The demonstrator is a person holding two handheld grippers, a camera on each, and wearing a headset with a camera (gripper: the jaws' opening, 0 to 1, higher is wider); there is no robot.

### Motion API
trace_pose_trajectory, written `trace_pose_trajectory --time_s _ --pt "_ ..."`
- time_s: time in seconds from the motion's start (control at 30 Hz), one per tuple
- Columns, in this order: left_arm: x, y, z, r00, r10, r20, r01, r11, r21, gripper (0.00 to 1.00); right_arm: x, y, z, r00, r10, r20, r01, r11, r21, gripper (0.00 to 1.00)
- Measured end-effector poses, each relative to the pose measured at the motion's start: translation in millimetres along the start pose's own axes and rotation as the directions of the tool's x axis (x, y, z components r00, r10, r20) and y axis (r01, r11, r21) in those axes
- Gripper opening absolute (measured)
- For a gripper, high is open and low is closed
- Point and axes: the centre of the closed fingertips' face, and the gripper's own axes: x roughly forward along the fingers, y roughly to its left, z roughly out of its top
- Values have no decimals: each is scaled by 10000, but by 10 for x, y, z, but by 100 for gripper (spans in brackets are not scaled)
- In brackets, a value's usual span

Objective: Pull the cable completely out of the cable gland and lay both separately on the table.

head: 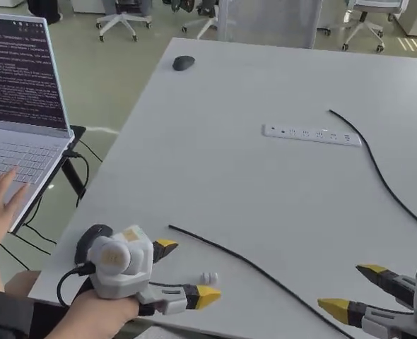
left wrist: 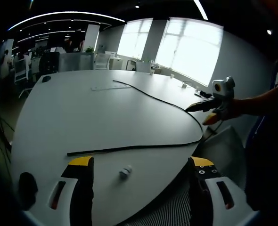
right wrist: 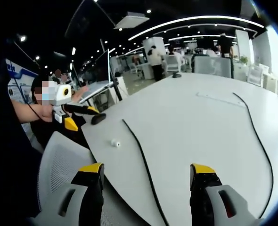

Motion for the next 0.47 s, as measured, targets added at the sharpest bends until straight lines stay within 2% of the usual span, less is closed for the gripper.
trace_pose_trajectory --time_s 0.1,0.2,0.47 --pt "-15 28 12 9998 176 48 -176 9998 -57 87 14 73 -19 9998 206 -59 -207 9996 -214 78" --pt "-6 49 -36 9997 215 -153 -218 9996 -190 89 28 75 -53 9993 299 -204 -305 9992 -256 80" --pt "-7 95 -91 9990 331 -315 -338 9992 -208 94 30 43 -67 9990 291 -351 -298 9993 -209 86"
